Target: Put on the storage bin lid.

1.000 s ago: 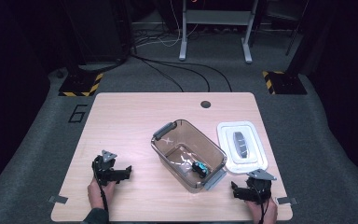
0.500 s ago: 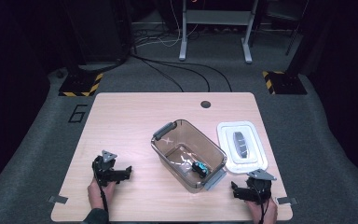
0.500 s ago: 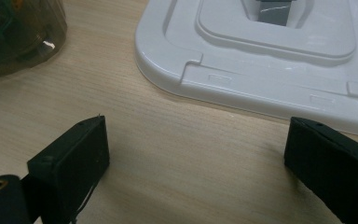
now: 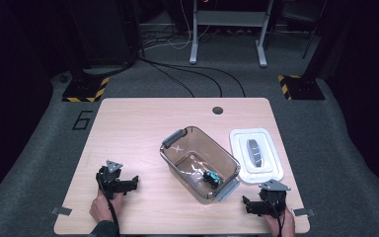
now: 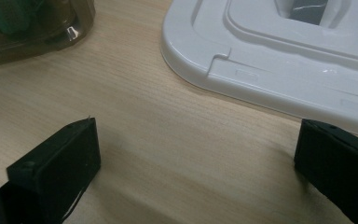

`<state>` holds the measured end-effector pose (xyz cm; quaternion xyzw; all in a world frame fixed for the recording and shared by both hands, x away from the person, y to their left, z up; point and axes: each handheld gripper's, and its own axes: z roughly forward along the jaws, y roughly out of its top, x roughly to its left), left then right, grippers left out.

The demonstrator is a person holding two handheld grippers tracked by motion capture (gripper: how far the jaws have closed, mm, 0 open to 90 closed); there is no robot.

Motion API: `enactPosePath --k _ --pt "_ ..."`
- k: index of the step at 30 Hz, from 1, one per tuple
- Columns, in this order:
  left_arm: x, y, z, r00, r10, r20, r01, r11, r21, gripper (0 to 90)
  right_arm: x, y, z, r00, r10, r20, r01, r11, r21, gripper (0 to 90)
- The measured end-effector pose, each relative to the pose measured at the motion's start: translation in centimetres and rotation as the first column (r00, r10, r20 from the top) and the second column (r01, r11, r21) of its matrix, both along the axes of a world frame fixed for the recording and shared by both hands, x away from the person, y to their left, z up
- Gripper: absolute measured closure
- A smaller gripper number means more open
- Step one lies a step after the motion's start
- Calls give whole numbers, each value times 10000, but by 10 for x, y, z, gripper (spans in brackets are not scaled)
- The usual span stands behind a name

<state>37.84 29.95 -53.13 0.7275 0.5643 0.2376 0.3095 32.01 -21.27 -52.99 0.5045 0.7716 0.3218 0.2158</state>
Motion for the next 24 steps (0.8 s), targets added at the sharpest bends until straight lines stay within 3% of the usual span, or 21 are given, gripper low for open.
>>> enactPosePath --k 8,10,16,21,24 --pt "0 -2 0 10000 43 40 -43 10000 -71 0 4 4 7 9963 -44 -857 21 9996 -273 0" --pt "1 -3 0 10000 52 44 -51 10000 -57 0 5 4 9 9968 -77 -800 45 9992 -390 0" --pt "1 -3 0 9999 115 9 -115 9999 -6 0 16 -4 20 9980 -314 -556 324 9993 185 0" --pt "1 -3 0 9999 109 1 -109 9999 -5 0 36 -8 30 9974 -549 -456 562 9980 276 0" --pt "2 -5 0 9997 -238 4 238 9997 -71 0 49 -11 33 9958 -781 -475 802 9959 428 0"
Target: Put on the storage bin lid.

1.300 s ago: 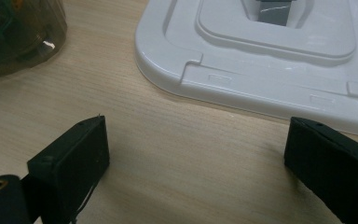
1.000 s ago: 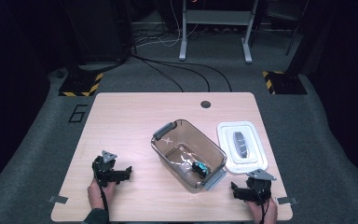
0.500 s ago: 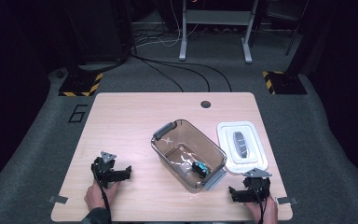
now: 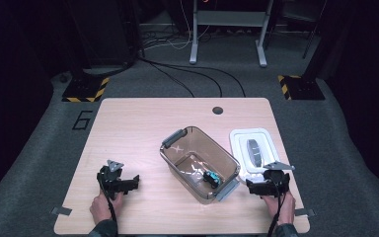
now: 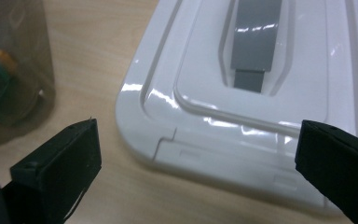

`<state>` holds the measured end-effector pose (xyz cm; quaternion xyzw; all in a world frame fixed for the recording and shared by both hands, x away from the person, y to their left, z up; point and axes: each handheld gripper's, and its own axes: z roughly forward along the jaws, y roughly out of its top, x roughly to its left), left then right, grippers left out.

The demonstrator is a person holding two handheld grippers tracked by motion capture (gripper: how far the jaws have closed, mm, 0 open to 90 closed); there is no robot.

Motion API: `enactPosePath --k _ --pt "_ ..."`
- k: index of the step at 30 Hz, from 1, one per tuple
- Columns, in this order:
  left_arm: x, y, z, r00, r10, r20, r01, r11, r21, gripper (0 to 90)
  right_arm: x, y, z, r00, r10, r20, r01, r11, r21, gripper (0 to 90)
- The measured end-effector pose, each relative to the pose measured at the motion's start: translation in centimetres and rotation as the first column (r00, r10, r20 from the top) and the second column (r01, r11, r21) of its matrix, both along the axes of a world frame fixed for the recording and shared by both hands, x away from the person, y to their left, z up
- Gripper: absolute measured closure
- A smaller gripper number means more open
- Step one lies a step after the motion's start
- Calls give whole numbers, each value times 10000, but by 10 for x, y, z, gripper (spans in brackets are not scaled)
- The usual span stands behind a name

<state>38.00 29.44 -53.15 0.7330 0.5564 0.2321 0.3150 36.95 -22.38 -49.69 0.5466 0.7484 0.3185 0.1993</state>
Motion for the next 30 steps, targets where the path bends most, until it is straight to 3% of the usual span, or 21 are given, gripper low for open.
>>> enactPosePath --k 14,21,25,28,30 --pt "0 0 0 10000 -90 -34 91 9999 74 0 57 -1 4 9969 -750 -246 752 9972 53 0" --pt "1 0 0 9999 -130 12 130 9999 101 0 80 5 10 9976 -688 -90 686 9974 -204 3" --pt "1 -1 0 10000 -82 34 82 10000 33 0 88 6 12 9979 -649 38 650 9977 -178 55" --pt "1 0 0 9999 -107 14 107 9999 25 0 94 6 13 9984 -547 150 548 9985 -80 167" --pt "1 0 1 9998 -175 -36 176 9998 111 0 99 7 10 9988 -479 -26 478 9981 -379 223"
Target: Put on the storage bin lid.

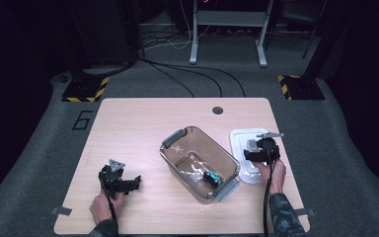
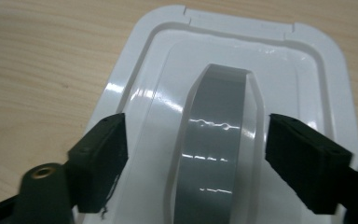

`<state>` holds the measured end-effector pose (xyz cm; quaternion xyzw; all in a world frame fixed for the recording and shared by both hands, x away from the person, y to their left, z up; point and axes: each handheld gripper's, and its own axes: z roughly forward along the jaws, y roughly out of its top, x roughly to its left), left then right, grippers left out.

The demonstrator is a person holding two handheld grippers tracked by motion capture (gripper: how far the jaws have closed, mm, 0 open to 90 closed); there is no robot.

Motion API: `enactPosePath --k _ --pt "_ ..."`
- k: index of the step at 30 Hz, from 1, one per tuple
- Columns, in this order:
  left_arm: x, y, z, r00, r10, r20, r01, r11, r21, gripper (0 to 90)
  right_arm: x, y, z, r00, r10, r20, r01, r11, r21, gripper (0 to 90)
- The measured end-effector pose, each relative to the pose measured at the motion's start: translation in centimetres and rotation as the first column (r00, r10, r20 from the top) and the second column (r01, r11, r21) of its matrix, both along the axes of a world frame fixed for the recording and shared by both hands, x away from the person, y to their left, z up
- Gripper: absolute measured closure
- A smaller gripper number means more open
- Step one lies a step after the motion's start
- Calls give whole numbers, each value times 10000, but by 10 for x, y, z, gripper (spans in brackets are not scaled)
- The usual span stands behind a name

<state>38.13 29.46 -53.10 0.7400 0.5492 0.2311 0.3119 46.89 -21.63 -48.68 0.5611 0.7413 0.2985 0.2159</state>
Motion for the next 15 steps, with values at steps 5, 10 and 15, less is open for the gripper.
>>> enactPosePath --k 5,10,15 --pt "0 0 0 10000 2 5 -2 10000 -4 0 7 1 -4 9997 -156 -173 153 9997 -190 455" --pt "0 0 0 10000 19 32 -19 10000 19 0 8 3 -4 9993 -380 34 381 9986 -375 640" --pt "0 -1 -1 9999 90 124 -89 9999 -88 0 6 2 -4 9995 -310 67 311 9991 -276 667"
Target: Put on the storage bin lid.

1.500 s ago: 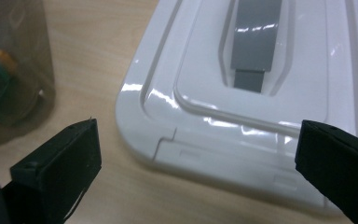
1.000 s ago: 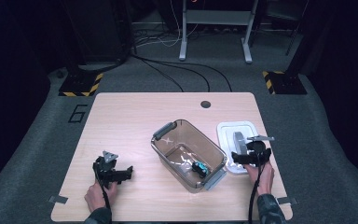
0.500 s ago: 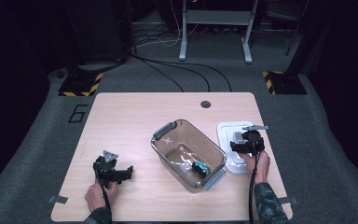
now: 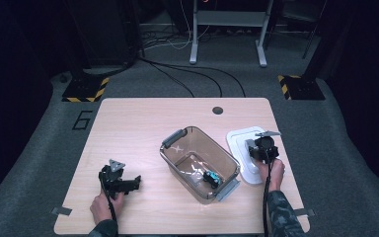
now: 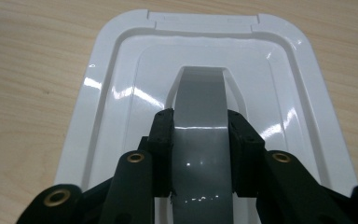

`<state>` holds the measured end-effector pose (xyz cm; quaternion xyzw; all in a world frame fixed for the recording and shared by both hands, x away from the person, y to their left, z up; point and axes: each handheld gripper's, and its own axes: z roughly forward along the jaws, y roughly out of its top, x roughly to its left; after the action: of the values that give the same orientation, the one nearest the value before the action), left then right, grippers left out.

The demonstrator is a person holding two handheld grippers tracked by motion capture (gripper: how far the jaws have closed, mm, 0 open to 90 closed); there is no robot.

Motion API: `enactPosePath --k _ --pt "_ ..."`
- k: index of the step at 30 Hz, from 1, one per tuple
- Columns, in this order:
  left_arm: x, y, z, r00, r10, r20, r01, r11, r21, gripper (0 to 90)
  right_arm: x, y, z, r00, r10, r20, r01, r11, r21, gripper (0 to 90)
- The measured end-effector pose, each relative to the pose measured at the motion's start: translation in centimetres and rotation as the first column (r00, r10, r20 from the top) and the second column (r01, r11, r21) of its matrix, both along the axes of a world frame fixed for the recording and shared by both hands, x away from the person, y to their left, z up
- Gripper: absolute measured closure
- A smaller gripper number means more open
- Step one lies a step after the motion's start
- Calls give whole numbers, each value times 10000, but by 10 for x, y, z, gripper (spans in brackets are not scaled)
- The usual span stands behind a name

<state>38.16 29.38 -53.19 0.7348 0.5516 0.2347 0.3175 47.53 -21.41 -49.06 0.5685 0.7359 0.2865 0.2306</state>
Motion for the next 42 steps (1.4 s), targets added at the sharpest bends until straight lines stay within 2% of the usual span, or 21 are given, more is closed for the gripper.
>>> enactPosePath --k 2,10,17,22,34,37,39,42 --pt "0 0 0 10000 5 -28 -5 10000 1 0 0 0 0 10000 -39 -22 39 10000 87 668" --pt "0 0 0 10000 -9 -8 9 10000 13 0 -2 0 5 9985 546 50 -546 9985 40 668" --pt "0 0 0 10000 -46 -61 47 10000 28 0 -4 -6 11 9949 1001 119 -1005 9941 408 668" --pt "0 0 0 10000 -9 -45 9 10000 6 0 -6 -11 16 9946 1029 131 -1035 9932 537 668" --pt "0 0 0 10000 -50 -78 50 10000 16 0 -6 -18 33 9909 1332 201 -1340 9899 472 668" --pt "0 0 0 10000 -44 -69 44 10000 10 0 -5 -17 38 9879 1529 258 -1540 9870 462 668" --pt "0 0 0 10000 -51 -72 52 10000 13 0 -4 -16 42 9858 1657 257 -1670 9840 622 668" --pt "0 0 0 10000 -52 -70 52 10000 13 0 -2 -16 48 9786 2034 313 -2049 9771 570 668"
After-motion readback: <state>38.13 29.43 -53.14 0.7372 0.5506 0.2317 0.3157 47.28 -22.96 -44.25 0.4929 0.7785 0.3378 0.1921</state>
